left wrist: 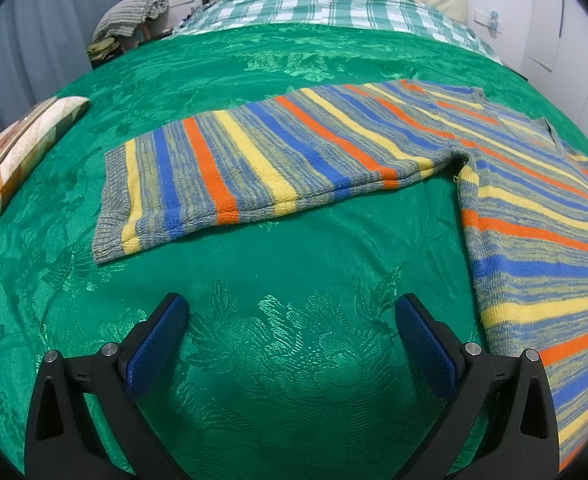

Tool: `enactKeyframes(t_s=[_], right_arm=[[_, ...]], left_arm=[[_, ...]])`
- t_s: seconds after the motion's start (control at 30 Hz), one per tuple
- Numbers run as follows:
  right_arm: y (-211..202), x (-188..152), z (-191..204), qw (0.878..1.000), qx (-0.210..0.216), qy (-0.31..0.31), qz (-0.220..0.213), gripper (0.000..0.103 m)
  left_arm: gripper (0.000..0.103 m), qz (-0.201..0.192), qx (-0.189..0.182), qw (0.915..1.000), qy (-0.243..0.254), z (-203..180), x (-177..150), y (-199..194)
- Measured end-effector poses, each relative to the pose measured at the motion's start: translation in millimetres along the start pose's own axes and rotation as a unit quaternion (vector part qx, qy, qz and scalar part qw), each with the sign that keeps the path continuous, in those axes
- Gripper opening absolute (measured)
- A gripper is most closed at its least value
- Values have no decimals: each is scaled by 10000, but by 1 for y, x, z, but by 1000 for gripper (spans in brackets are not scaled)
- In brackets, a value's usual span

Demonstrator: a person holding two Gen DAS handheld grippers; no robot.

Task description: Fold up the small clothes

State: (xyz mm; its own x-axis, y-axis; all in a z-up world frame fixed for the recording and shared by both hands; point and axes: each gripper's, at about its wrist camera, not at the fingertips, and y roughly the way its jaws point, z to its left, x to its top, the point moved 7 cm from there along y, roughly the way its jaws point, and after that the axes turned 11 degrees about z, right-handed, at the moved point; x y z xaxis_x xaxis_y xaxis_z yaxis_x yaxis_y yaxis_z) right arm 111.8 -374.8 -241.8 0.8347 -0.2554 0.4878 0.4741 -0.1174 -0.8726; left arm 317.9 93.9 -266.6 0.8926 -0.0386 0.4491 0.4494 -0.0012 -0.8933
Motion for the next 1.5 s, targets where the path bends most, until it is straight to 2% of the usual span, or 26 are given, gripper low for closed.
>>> enactKeyframes(t_s=[1.5], right_arm=[[3,1,1,10000,37,6,-84,103]], left_arm=[[103,-12,5,10000,-14,0,2,4]])
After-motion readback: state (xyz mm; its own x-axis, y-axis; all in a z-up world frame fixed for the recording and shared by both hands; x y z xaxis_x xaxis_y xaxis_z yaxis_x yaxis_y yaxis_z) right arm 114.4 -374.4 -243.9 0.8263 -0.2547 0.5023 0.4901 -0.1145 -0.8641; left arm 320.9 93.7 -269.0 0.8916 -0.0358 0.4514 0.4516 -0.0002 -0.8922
